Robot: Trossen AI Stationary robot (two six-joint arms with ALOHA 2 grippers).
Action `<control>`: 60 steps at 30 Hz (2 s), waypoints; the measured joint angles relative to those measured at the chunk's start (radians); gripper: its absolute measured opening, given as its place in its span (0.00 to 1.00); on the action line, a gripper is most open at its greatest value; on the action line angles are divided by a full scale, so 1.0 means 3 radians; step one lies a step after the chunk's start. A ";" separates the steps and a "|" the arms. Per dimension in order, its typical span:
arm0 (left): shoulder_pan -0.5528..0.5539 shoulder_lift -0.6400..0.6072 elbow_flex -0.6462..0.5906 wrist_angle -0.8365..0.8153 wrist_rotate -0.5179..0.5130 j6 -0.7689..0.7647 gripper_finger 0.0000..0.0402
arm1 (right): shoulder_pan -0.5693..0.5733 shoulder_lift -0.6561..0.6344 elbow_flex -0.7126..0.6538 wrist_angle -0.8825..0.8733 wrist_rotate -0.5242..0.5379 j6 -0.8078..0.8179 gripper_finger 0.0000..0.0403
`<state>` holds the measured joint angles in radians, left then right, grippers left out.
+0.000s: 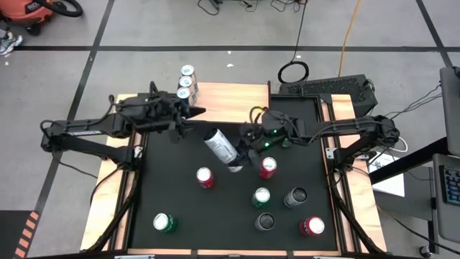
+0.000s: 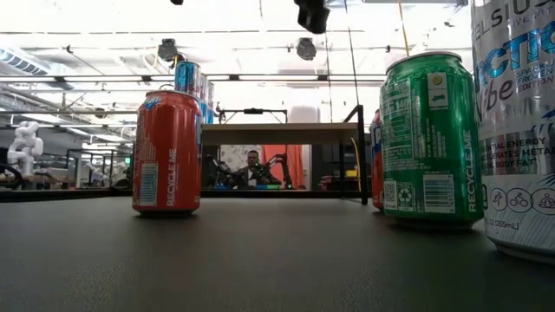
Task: Place canned beverage on shelf
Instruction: Put the top white-blue soda can on the shelf
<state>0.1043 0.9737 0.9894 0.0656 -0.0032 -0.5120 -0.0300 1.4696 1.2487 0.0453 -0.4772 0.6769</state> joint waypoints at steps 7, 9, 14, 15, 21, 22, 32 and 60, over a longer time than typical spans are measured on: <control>0.0132 -0.0144 0.0000 0.0244 -0.0394 0.0849 0.83 | -0.0162 0.0000 0.0003 0.0484 -0.0509 0.0307 0.62; 0.0139 -0.0193 0.0000 0.0322 -0.0478 0.0861 0.83 | -0.0197 0.0000 0.0003 0.0629 -0.0586 0.0385 0.62; 0.0135 -0.0250 0.0000 0.0411 -0.0368 0.0677 0.83 | -0.0273 0.0000 0.0003 0.1017 -0.0695 0.0583 0.62; 0.0135 -0.0247 0.0000 0.0406 -0.0365 0.0571 0.83 | -0.0286 0.0000 0.0003 0.1088 -0.0698 0.0629 0.62; 0.0163 -0.0187 -0.0001 0.0554 -0.0274 0.0104 0.83 | -0.0338 -0.0002 0.0003 0.1566 -0.0786 0.0887 0.62; 0.0197 -0.0162 -0.0001 0.0610 -0.0195 0.0024 0.83 | -0.0338 -0.0003 0.0003 0.1628 -0.0787 0.0927 0.62; 0.0650 0.0201 -0.0001 0.1720 0.1046 -0.1001 0.83 | -0.0338 0.0004 0.0003 0.2014 -0.0929 0.1259 0.62; 0.0485 0.1042 -0.0003 0.2885 0.1246 -0.1405 0.97 | -0.0484 0.0003 0.0004 0.2051 -0.0677 0.1106 0.62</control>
<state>0.2497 1.2863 0.9886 0.9311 0.3705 -0.9334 -0.1753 1.4704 1.2499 0.6604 -0.6804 1.0087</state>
